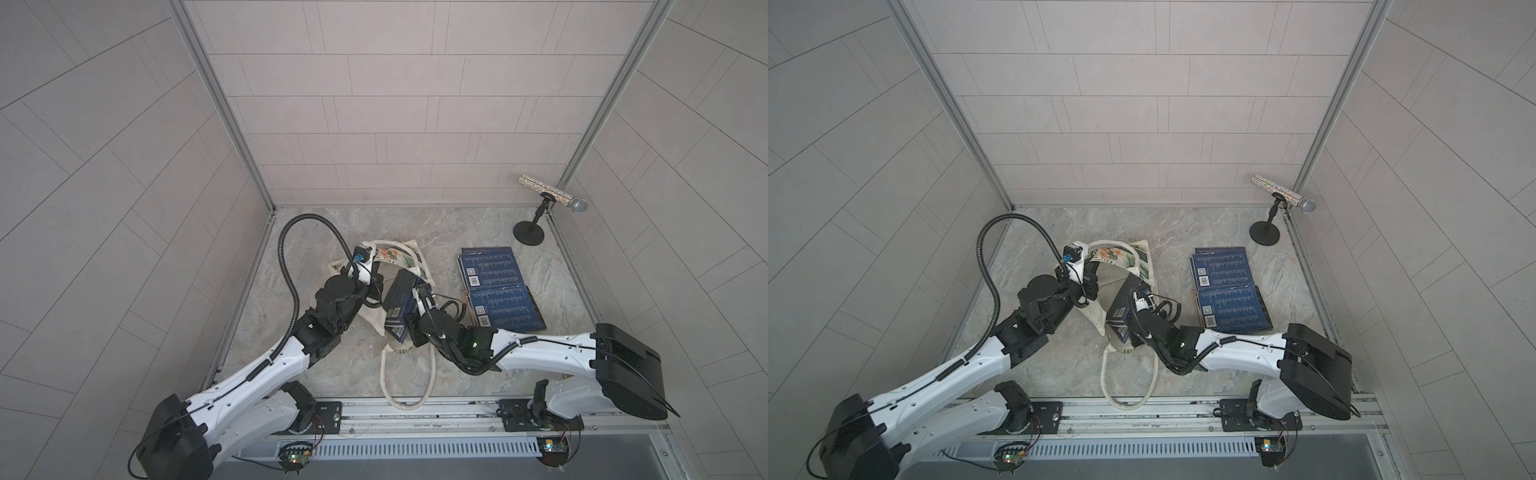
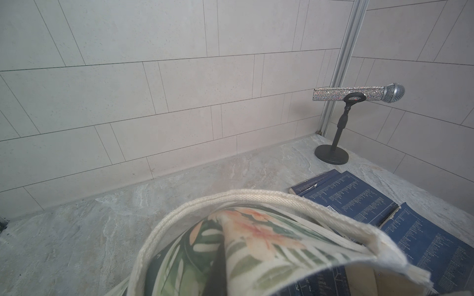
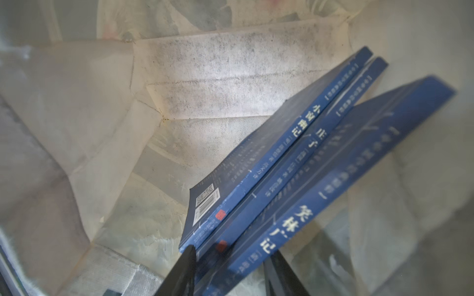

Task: Take out the books from the canvas bag
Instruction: Place the books in the canvas bag.

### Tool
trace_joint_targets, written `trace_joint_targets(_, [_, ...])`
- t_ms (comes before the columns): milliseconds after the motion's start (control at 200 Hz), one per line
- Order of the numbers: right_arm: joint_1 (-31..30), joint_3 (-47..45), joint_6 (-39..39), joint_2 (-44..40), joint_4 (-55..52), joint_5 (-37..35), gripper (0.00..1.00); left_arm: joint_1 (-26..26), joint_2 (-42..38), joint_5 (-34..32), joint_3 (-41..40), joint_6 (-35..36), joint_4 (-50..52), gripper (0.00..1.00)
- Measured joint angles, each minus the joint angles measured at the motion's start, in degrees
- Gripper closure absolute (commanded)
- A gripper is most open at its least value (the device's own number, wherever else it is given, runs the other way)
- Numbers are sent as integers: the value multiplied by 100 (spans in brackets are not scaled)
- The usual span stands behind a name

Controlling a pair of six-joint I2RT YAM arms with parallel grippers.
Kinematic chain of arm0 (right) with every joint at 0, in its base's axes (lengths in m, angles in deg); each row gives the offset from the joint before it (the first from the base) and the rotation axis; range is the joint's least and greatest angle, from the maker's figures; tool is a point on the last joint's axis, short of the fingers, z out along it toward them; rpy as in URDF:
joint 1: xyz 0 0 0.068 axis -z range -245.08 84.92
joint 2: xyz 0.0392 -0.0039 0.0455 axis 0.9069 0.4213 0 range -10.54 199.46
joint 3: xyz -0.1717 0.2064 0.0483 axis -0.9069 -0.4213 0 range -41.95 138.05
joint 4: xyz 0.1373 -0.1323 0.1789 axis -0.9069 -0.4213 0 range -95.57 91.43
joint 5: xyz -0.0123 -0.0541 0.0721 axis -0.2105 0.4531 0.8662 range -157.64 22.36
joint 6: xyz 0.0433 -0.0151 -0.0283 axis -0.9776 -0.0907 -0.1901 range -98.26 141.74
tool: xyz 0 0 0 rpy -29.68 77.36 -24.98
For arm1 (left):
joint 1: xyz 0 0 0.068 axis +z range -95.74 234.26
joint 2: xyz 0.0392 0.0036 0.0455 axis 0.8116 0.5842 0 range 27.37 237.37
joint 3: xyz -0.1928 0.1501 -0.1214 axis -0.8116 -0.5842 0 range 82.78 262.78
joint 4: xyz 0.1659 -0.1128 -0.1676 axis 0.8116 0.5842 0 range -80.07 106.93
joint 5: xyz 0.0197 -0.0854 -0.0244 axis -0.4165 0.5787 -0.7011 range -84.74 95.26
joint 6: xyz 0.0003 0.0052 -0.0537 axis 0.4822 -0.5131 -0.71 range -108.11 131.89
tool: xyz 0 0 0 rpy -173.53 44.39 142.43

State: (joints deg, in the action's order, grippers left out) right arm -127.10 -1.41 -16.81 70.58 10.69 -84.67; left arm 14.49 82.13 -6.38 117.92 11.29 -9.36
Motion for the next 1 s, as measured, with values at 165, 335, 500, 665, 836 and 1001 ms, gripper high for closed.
trace_joint_targets(165, [450, -7, -579, 323, 22, 313, 58, -2, 17, 44, 0, 0, 46, 100])
trace_joint_targets(335, [621, -7, -1051, 470, 26, 586, 60, 0, 48, 55, 0, -2, 83, 100])
trace_joint_targets(500, [619, -68, -1241, 424, 61, 811, 60, 0, 48, 55, 0, -2, 81, 100])
trace_joint_targets(665, [621, -396, -1300, 404, 553, 964, 61, 0, 48, 74, 0, -4, 81, 100])
trace_joint_targets(836, [621, -581, -1316, 481, 994, 1054, 66, 0, 48, 87, 0, -2, 81, 100])
trace_joint_targets(1001, [605, -752, -1318, 455, 1233, 1110, 66, 0, 48, 98, 0, -2, 79, 100])
